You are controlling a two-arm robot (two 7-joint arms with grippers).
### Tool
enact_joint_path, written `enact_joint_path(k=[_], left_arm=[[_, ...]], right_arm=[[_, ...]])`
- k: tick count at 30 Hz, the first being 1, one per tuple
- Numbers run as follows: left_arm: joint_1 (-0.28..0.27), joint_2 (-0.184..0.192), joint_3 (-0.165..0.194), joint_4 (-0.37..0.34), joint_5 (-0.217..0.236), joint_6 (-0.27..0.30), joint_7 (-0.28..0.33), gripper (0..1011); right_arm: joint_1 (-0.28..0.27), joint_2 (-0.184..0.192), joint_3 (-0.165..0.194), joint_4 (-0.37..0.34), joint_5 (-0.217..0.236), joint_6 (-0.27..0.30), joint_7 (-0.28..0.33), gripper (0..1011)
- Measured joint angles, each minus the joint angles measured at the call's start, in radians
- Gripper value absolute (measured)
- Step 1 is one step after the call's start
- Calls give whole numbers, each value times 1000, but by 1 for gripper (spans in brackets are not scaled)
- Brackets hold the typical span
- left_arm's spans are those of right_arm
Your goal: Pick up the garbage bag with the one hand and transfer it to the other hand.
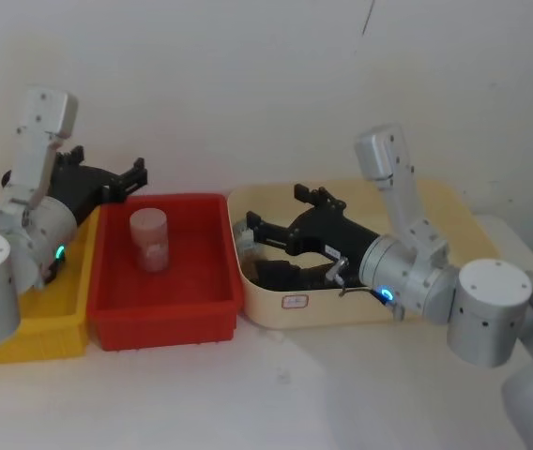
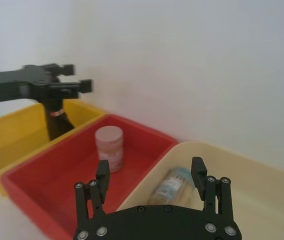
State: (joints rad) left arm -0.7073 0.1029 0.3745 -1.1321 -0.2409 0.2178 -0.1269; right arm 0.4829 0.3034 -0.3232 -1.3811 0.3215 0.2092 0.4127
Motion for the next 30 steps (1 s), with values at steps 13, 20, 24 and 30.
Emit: enact_joint_path(k=[13,20,24,30], left_arm=[[6,-11,6,20,-31,-15,-87,1001],[7,-13,8,24,-38,-18,-107,1001],[7,-14,8,25,-41,-19,-114,1001],[8,-14,9,27,-43,-20,-122,1001]], right_arm=[[-86,15,-15,-98,5,-37,-7,1004],[-107,18,-18,-122,6,-46,-9,1004],[-113,19,-19,-128,6,-48,-9,1004],[-120,20,-20,-137,7,-51,-10,1004]])
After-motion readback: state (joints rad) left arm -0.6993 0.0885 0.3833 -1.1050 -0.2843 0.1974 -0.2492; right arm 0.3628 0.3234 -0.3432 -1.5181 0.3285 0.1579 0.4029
